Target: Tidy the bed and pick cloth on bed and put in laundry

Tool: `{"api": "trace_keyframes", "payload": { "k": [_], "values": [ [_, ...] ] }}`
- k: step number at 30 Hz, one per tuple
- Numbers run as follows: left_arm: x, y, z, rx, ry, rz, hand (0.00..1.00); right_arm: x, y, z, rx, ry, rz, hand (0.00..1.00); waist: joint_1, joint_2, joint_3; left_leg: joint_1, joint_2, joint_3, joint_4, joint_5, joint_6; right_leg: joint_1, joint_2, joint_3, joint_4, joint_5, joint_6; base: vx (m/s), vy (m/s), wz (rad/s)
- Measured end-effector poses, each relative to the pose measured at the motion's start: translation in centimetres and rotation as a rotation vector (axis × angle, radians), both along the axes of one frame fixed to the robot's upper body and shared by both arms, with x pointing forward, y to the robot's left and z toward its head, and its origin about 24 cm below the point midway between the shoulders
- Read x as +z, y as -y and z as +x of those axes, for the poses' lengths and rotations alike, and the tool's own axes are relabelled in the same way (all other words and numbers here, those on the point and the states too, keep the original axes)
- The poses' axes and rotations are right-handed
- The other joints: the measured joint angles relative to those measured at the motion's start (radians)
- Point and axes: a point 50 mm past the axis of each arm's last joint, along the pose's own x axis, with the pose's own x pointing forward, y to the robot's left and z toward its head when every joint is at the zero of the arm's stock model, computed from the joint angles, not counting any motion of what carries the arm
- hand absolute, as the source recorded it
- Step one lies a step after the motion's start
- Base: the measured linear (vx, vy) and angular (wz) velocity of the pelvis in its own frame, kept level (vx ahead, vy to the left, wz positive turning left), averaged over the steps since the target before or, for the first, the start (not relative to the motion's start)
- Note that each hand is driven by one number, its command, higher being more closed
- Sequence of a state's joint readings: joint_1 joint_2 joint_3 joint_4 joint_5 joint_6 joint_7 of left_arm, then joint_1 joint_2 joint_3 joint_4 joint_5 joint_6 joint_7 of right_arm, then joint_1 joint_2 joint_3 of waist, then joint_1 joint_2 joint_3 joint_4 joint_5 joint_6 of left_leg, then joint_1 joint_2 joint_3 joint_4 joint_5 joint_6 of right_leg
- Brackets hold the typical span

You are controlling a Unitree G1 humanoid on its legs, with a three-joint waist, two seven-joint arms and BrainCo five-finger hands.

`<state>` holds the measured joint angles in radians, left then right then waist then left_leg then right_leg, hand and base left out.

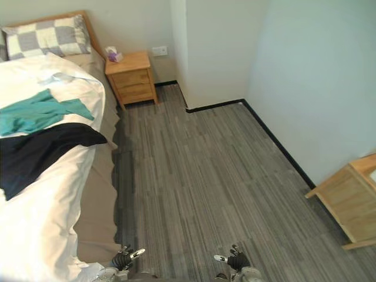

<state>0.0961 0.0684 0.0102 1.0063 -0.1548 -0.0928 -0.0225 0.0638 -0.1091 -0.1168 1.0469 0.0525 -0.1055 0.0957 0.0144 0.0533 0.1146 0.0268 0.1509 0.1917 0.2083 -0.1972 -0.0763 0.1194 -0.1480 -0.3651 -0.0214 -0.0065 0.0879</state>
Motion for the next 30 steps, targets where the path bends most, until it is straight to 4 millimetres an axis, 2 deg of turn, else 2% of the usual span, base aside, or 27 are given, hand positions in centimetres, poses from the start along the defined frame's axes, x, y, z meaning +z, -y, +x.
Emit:
{"api": "trace_keyframes", "payload": {
  "k": [1, 3, 4, 5, 6, 7, 9, 10, 20, 25, 27, 28, 29, 30],
  "values": [
    [0.0, 0.0, 0.0, -0.001, 0.000, 0.001, 0.00, -0.1, 0.2, -0.3, -0.014, 0.000, -0.003, 0.00, 0.001, -0.002, -0.001, 0.025, -0.013, 0.004, -0.027, 0.008, 0.012, -0.038, -0.030, -0.001, 0.102, -0.027, 0.007, 0.05, 0.170, -0.02],
    [-0.1, 0.1, -0.2, -0.015, -0.021, 0.015, 0.00, 0.2, 0.5, 0.2, -0.039, 0.034, -0.007, 0.00, -0.003, 0.011, 0.002, 0.074, -0.032, 0.008, -0.085, 0.031, 0.028, -0.149, -0.094, 0.021, 0.364, -0.067, 0.015, 0.04, 0.170, 0.06],
    [-0.2, -0.2, -0.4, -0.009, -0.044, 0.036, 0.00, 0.3, 0.4, 0.5, -0.057, 0.050, 0.008, 0.00, -0.019, 0.013, 0.007, 0.105, -0.045, -0.009, -0.106, 0.040, 0.037, -0.192, -0.130, 0.042, 0.487, -0.080, 0.016, 0.03, 0.093, 0.33],
    [-0.3, -0.3, -0.7, -0.008, -0.060, 0.042, 0.00, 0.2, 0.2, 0.4, -0.067, 0.052, 0.019, 0.00, -0.032, 0.019, 0.009, 0.109, -0.049, -0.023, -0.104, 0.040, 0.037, -0.189, -0.137, 0.044, 0.503, -0.098, 0.013, 0.04, 0.037, 0.68],
    [-0.4, -1.1, -1.0, -0.004, -0.087, 0.068, 0.00, 0.1, -0.4, 0.2, -0.076, 0.046, 0.039, 0.00, -0.046, -0.011, -0.005, 0.108, -0.066, -0.056, -0.096, 0.039, 0.035, -0.171, -0.132, 0.047, 0.453, -0.096, 0.006, 0.05, -0.026, 0.88],
    [-0.4, -2.2, -1.3, 0.006, -0.111, 0.103, 0.00, -0.2, -0.9, -0.5, -0.085, 0.029, 0.056, 0.00, -0.047, -0.035, -0.018, 0.093, -0.081, -0.097, -0.092, 0.033, 0.028, -0.127, -0.129, 0.033, 0.382, -0.116, 0.005, 0.07, -0.039, 0.82],
    [-0.4, -2.5, -1.2, 0.022, -0.122, 0.114, 0.00, -0.4, -1.2, -0.8, -0.104, 0.012, 0.074, 0.00, -0.030, -0.038, -0.016, 0.087, -0.080, -0.116, -0.091, 0.035, 0.025, -0.073, -0.109, 0.015, 0.279, -0.120, 0.008, 0.07, -0.044, 0.38],
    [-0.4, -3.5, -2.0, 0.078, -0.148, 0.155, 0.00, -0.8, -1.9, -0.4, -0.058, -0.064, 0.093, 0.00, -0.022, -0.069, -0.005, 0.095, -0.090, -0.127, -0.142, 0.073, 0.023, 0.047, -0.064, -0.035, 0.004, -0.010, 0.037, 0.03, -0.022, 0.10],
    [-0.5, -3.5, -2.3, 0.134, -0.149, 0.124, 0.00, -0.9, -1.6, -1.3, -0.101, -0.068, 0.112, 0.00, -0.021, -0.078, -0.011, 0.093, -0.091, -0.121, -0.174, 0.090, 0.023, 0.028, -0.064, -0.033, 0.003, -0.010, 0.037, 0.00, 0.001, -0.01],
    [-0.6, -3.5, -2.9, 0.192, -0.157, 0.086, 0.00, -0.9, -1.0, -1.8, -0.157, -0.048, 0.106, 0.00, -0.019, -0.078, -0.012, 0.104, -0.080, -0.060, -0.191, 0.085, 0.017, 0.008, -0.053, 0.011, -0.009, -0.003, 0.033, 0.03, 0.014, -0.29],
    [-0.7, -3.7, -3.2, 0.220, -0.167, 0.081, 0.00, -0.8, -0.8, -1.8, -0.156, -0.041, 0.093, 0.00, -0.018, -0.078, -0.011, 0.097, -0.060, -0.008, -0.151, 0.049, 0.009, -0.007, -0.039, 0.057, -0.012, 0.002, 0.030, 0.07, 0.010, -0.69],
    [-0.7, -3.7, -3.2, 0.229, -0.168, 0.079, 0.00, -0.8, -0.6, -1.7, -0.156, -0.037, 0.087, 0.00, -0.018, -0.074, -0.007, 0.086, -0.040, 0.009, -0.095, 0.015, 0.003, -0.007, -0.029, 0.072, -0.009, -0.003, 0.024, 0.06, -0.034, -0.66],
    [-0.7, -3.7, -3.3, 0.235, -0.169, 0.080, 0.00, -0.7, -0.4, -1.6, -0.144, -0.030, 0.077, 0.00, -0.018, -0.056, 0.003, 0.052, -0.011, 0.025, 0.011, -0.027, -0.018, -0.013, -0.018, 0.085, -0.001, -0.027, 0.008, 0.04, -0.033, -0.44],
    [-0.6, -3.9, -3.2, 0.239, -0.164, 0.082, 0.00, -0.7, -0.4, -1.5, -0.139, -0.028, 0.075, 0.00, -0.024, -0.063, 0.004, 0.019, -0.007, 0.025, 0.092, -0.037, -0.030, -0.014, -0.020, 0.088, 0.003, -0.043, 0.003, 0.01, -0.052, -0.33]
  ]
}}
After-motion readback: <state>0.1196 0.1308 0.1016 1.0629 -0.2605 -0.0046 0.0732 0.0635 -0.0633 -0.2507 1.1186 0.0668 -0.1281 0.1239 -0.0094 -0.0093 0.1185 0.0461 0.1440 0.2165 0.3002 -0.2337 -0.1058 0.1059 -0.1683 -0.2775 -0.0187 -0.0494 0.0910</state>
